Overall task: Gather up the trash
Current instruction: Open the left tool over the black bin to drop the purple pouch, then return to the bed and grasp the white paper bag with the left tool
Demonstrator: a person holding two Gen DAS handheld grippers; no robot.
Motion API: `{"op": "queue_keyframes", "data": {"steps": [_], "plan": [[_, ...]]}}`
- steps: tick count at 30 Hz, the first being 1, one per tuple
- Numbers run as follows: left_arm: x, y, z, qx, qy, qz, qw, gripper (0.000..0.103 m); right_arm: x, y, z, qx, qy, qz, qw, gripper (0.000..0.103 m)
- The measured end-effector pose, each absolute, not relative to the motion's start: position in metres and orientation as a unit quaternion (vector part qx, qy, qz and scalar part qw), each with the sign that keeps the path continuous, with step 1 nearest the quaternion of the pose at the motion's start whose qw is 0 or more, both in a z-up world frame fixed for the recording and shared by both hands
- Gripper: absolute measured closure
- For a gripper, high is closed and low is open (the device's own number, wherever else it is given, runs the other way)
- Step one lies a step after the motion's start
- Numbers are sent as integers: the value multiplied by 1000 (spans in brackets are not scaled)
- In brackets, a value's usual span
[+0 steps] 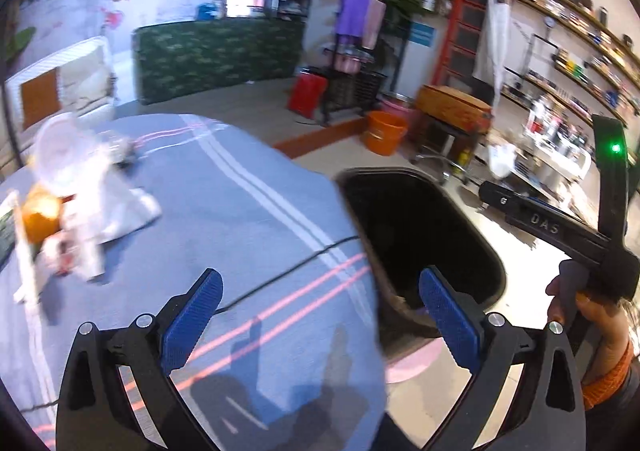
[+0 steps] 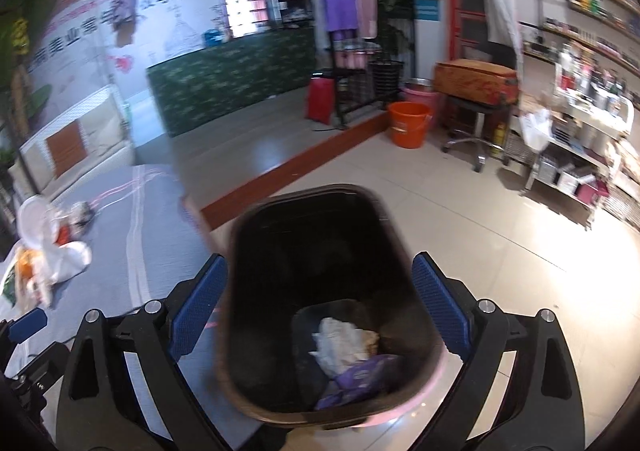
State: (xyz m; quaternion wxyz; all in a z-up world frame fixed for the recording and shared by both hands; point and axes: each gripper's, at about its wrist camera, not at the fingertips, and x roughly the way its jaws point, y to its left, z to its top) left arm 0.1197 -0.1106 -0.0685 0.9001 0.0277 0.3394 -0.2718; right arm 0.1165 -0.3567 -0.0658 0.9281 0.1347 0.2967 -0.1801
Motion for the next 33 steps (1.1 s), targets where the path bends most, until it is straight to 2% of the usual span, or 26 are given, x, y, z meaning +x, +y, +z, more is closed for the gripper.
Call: {"op": "queue_keyframes", "data": {"steps": [12,33], "plan": [[118,-23,-64,-18,328,-160,931,6,145,-269,-55,96,299,-64,947,11],[142,89,-74,-94,346,-49,932,6,157,-204,-55,76,314,18,946,11]]}}
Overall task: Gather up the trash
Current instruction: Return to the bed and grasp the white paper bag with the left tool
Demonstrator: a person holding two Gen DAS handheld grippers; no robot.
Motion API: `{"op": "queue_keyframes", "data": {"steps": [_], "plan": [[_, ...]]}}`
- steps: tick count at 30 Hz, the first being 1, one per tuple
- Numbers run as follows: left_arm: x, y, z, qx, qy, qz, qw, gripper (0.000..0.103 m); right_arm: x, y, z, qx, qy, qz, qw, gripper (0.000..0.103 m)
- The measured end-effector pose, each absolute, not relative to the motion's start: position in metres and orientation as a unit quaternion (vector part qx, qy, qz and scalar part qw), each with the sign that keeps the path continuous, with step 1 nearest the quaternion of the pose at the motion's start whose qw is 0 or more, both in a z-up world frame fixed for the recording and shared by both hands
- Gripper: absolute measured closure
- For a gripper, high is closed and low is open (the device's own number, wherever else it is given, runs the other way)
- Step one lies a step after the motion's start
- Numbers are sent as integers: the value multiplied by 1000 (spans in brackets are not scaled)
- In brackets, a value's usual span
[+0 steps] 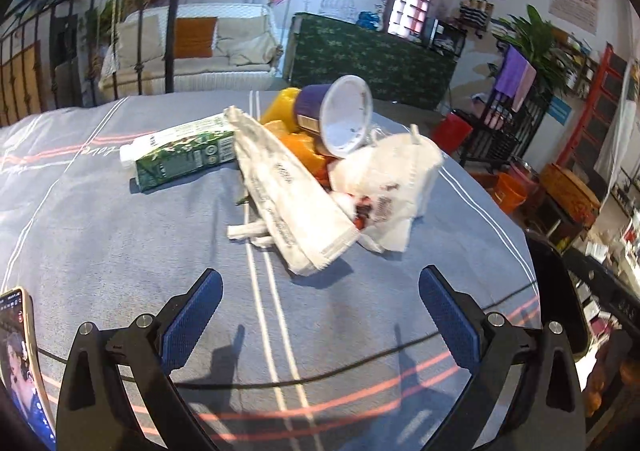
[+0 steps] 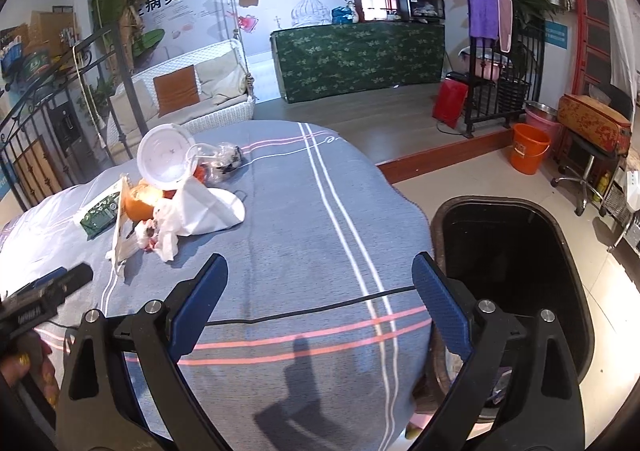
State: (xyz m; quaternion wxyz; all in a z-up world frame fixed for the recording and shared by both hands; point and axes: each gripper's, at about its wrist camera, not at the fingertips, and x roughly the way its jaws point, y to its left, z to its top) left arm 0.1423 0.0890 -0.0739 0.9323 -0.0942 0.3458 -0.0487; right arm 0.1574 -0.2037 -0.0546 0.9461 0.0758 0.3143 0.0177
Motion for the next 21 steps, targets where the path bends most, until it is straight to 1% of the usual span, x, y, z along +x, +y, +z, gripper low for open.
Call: {"op": "queue_keyframes", "data": {"steps": [9,11,13,17,21], "plan": [[174,103,-67,-118,352,-52,927,7,164,-184,-55,63,317,40,945,11],[188,101,-66,-112,357,-49,926,10,164,-179,-54,59,315,46,946,11],[203,101,-67,-104,363,-40,925,17,163,-176,-54,55,314,50,946,11],[232,109,-72,-107,381,-25,918,23,165,-167,-57,47,318,59,945,11],[253,115,-81,-99,405,-14,909,34,168,-160,-61,46,326,64,942,11]]}}
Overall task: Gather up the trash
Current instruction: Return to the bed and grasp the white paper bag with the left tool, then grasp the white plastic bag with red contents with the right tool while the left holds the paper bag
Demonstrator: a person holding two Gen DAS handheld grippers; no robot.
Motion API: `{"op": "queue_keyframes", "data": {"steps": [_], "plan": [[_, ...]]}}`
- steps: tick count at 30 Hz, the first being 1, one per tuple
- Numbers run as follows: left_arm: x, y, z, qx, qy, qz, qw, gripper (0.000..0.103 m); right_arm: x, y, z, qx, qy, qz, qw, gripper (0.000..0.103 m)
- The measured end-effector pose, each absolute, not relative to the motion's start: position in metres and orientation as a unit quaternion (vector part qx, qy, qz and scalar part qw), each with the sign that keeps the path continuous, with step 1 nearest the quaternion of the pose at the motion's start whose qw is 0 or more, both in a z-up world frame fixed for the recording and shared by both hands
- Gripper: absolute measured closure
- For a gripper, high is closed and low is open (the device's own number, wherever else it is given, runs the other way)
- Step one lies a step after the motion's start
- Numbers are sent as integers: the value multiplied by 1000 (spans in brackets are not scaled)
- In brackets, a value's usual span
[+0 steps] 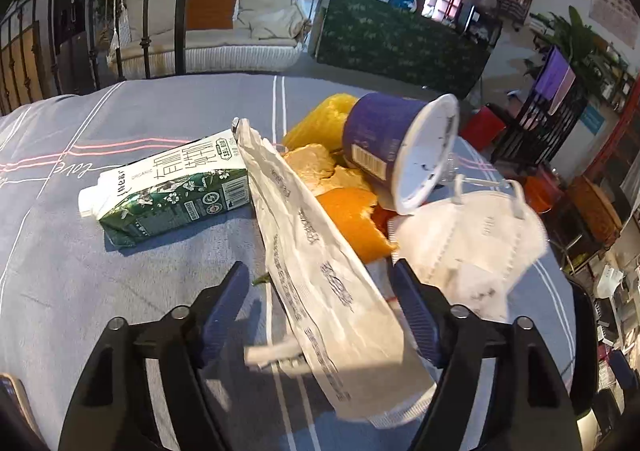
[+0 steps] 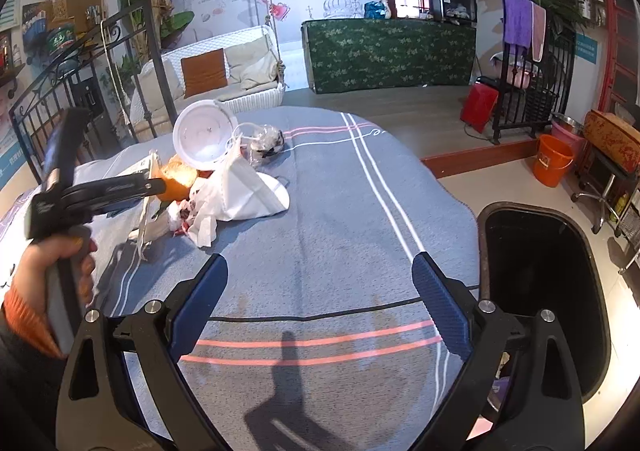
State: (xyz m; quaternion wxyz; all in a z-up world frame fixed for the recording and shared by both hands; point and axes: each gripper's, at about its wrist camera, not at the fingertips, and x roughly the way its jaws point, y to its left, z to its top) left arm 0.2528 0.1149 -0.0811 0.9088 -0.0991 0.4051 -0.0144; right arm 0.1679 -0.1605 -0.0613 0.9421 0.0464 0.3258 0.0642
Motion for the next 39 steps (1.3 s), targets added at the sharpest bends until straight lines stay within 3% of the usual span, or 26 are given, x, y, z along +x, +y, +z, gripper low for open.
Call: {"op": "queue_keyframes", "data": {"steps": [9,10,11,24,28,36,38,39], "plan": [[247,136,-87,-136,413,-26,900,65,181,-140,-58,38,323,87,942,11],[244,139,-86,-134,409,-23,902,82,183,-137,-58,37,321,92,942,11],[240,143,-85,-132,406,-19,904,85,187,-132,-56,35,320,104,941,11],[185,169,-67,-175,356,-29,917,87,234,-52,-67,-4,361,250,898,11],[174,163,-62,-176,347,-34,921,86,257,-37,-80,-6,391,210,896,12],[161,157,-62,-177,342,-42,922,86,279,-31,-99,5,428,204,881,38],[158,152,-60,-174,340,-41,923,86,278,-26,-103,0,430,203,880,51],[158,152,-60,-173,339,-41,924,86,278,-25,-104,-3,432,206,878,67]]}}
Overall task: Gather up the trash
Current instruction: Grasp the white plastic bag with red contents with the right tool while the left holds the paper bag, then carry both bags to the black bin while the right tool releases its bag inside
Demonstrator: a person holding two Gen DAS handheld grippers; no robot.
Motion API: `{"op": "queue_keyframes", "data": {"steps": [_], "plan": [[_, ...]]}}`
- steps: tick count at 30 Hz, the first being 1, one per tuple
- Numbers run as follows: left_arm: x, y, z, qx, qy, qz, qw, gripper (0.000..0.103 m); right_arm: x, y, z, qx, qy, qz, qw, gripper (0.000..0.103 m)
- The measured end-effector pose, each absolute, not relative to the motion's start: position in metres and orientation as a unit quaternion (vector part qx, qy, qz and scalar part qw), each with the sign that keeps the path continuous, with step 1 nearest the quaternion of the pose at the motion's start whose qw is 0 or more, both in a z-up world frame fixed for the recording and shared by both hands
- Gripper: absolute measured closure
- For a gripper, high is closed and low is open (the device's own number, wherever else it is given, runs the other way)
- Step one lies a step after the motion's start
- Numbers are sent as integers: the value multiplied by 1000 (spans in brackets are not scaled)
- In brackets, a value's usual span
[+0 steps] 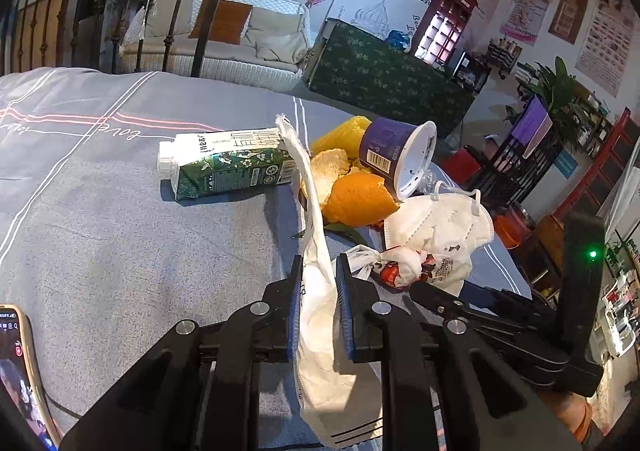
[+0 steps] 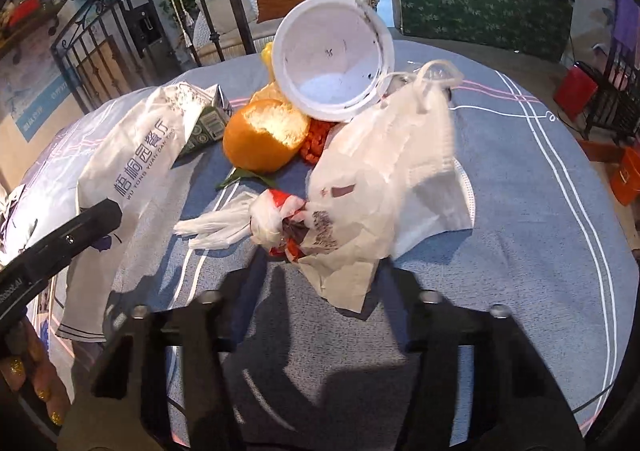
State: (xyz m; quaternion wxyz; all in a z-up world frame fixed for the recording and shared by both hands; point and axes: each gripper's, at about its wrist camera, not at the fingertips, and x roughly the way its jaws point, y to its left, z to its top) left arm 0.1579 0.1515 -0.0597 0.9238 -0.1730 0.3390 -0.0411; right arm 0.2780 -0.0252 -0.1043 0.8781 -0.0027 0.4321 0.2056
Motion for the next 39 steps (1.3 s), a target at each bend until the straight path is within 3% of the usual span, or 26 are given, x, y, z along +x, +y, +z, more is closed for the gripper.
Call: {"op": "queue_keyframes", "data": {"steps": [1,2,7,23,39], "plan": [[157,151,-59,-174,339,-42,924,86,278,-24,-107,-5,436,209,875,81],[155,150,-61,-175,338,-42,924,86,278,-22,-110,-4,442,212,872,85],[151,151,-64,-178,340,-44,922,87,267,-29,-107,11,437,221,872,94],[139,133,-56,-173,326,-62,927,87,193,-85,-41,39,343,209,915,97],[124,74,-41,-144,306,-122,933,87,155,-199,-18,86,305,90,944,97]]}}
